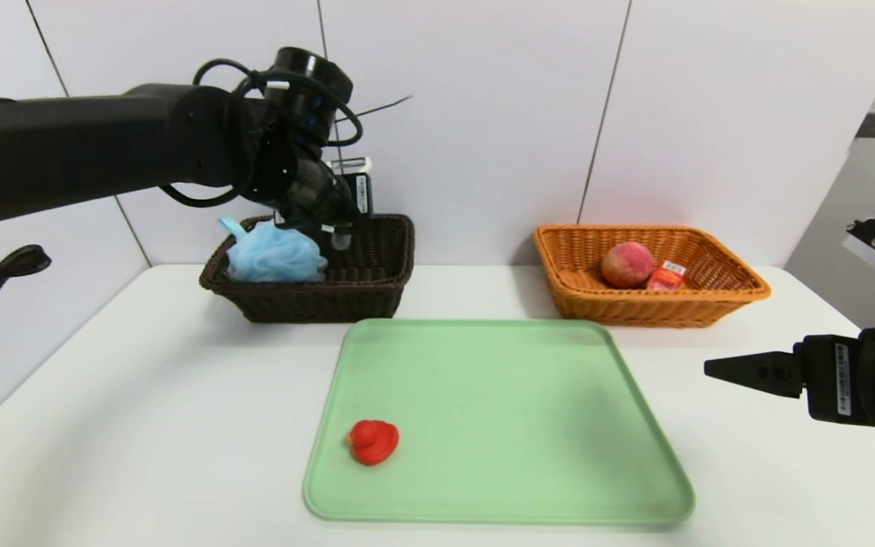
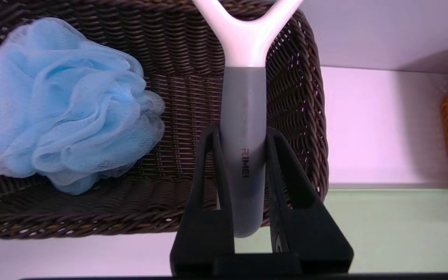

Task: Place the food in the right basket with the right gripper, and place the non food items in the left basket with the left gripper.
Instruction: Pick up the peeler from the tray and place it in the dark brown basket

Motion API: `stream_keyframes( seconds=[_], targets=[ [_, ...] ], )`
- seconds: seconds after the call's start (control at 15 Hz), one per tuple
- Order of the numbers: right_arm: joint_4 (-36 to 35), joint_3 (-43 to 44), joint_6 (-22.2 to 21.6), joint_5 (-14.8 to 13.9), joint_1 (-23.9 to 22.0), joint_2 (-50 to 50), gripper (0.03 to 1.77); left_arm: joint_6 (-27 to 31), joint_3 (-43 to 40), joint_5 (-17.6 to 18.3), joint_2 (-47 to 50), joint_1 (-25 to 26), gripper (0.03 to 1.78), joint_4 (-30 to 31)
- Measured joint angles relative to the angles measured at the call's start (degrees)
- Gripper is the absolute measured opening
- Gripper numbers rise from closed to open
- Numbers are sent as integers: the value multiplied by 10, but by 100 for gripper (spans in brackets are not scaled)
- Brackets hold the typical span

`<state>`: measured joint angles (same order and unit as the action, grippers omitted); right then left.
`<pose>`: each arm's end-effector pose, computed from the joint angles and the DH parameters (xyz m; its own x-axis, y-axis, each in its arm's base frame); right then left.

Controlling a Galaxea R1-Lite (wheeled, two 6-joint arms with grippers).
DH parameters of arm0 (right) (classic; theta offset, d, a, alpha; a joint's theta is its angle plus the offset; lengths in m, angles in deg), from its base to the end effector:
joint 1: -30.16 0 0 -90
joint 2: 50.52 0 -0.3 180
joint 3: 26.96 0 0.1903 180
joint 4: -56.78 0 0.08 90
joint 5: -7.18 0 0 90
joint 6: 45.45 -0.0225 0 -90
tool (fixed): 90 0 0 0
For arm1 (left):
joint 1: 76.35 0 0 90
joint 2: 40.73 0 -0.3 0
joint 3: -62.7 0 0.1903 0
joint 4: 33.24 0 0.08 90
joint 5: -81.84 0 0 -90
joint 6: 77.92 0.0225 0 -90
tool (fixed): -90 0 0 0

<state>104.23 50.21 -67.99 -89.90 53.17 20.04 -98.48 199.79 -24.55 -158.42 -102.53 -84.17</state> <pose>0.1544 0.0626 0.2379 0.7392 0.1800 -0.6490 -0.0483 0.9753 0.2156 0.3667 -0.1732 0.2757 0.8583 -0.1075 -0.5017 0.0294 0.9865 -0.1612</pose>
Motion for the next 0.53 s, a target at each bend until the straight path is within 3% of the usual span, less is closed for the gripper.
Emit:
stream_keyframes(
  seconds=[0.4,0.53],
  targets=[
    [-156,8,186,9,-54,33,171,13,0,15,-49,26,28,13],
    [-160,10,198,10,-61,39,171,18,0,15,-61,31,28,19]
  ],
)
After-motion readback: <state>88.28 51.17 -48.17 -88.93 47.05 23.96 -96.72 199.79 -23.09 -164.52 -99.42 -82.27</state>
